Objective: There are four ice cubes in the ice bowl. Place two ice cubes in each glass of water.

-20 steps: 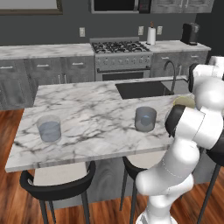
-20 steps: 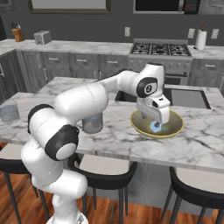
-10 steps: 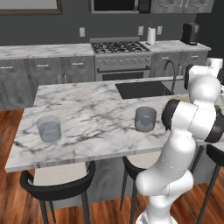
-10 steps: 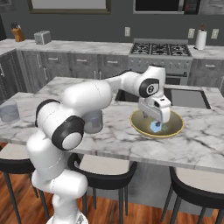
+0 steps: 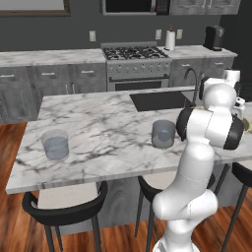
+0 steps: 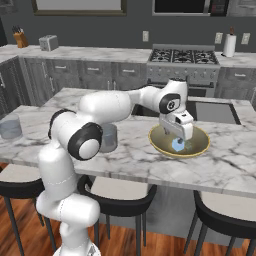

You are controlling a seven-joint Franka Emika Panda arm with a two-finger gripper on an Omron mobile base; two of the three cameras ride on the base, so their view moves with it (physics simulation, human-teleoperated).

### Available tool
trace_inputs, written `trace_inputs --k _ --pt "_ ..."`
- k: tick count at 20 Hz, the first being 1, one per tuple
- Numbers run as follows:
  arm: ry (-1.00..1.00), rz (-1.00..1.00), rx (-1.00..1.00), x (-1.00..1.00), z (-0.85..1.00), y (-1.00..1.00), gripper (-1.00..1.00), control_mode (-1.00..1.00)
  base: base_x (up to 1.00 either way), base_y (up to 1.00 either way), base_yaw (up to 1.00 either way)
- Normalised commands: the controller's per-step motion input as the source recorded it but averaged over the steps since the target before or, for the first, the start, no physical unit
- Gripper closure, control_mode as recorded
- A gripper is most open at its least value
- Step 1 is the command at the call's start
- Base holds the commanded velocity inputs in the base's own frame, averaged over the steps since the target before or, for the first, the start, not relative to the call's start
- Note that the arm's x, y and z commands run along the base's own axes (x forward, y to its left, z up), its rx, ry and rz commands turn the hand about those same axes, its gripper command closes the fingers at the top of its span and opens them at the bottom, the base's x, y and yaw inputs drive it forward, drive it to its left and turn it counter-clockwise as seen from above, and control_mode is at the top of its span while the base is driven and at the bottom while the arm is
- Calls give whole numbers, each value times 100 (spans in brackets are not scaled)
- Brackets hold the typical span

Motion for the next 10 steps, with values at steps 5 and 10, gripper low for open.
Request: trace_inputs --k 5,10 --pt "0 0 0 46 0 -27 -100 -100 0 0 0" --pt "0 0 0 3 -3 -35 -100 -100 0 0 0"
